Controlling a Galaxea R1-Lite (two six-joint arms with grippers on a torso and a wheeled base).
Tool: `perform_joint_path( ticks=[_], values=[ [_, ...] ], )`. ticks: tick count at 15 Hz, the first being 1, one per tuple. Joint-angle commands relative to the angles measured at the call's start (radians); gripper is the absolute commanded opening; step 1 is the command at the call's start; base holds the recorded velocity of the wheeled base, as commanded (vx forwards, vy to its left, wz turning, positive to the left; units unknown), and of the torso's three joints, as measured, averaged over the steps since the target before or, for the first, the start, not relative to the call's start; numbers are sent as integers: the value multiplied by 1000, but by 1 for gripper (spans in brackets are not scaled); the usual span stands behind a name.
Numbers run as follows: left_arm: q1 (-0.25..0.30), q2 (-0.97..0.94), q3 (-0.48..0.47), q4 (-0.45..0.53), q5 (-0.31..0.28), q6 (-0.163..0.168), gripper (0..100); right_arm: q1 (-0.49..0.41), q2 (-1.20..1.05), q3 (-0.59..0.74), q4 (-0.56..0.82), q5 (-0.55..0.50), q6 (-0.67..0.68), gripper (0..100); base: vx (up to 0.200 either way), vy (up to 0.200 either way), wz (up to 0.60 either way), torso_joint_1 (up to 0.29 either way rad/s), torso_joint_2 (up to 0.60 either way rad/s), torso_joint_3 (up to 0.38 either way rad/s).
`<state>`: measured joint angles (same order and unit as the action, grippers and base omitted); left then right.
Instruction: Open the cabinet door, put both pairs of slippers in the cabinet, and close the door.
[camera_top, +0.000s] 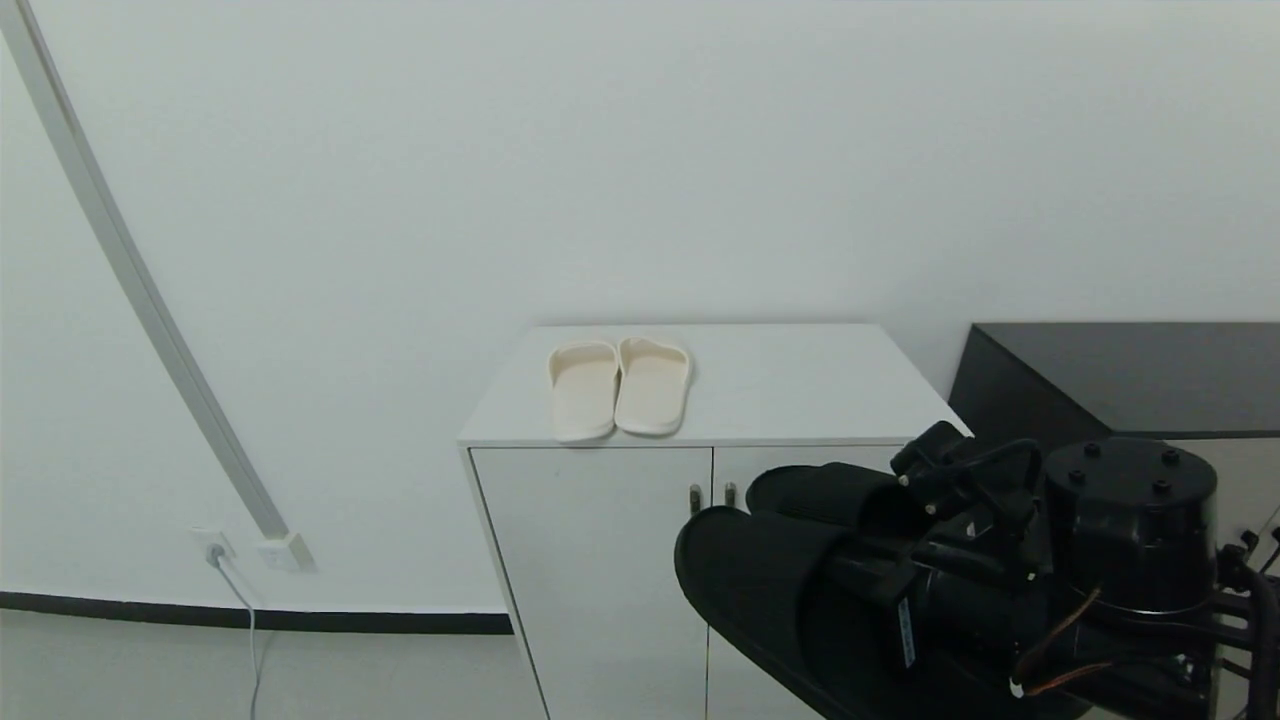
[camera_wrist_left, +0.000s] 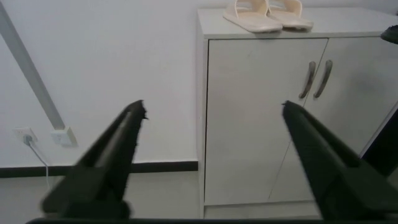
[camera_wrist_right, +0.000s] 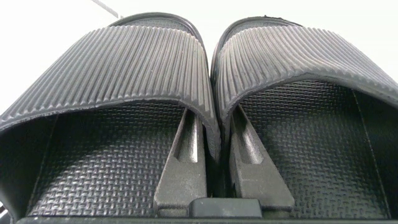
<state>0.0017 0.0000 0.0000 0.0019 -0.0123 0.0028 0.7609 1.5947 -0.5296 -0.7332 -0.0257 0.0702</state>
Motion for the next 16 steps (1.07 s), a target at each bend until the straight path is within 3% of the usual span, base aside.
perform_joint_path(
  ticks=[1,16],
  values=[
    [0,0,0,0,0,0,100,0,2,0,0,0,0,0,0,0,0,-232,554,320],
    [0,0,0,0,0,-1,100,0,4,10,-2,0,-20,0,0,0,0,-186,513,322]
  ],
)
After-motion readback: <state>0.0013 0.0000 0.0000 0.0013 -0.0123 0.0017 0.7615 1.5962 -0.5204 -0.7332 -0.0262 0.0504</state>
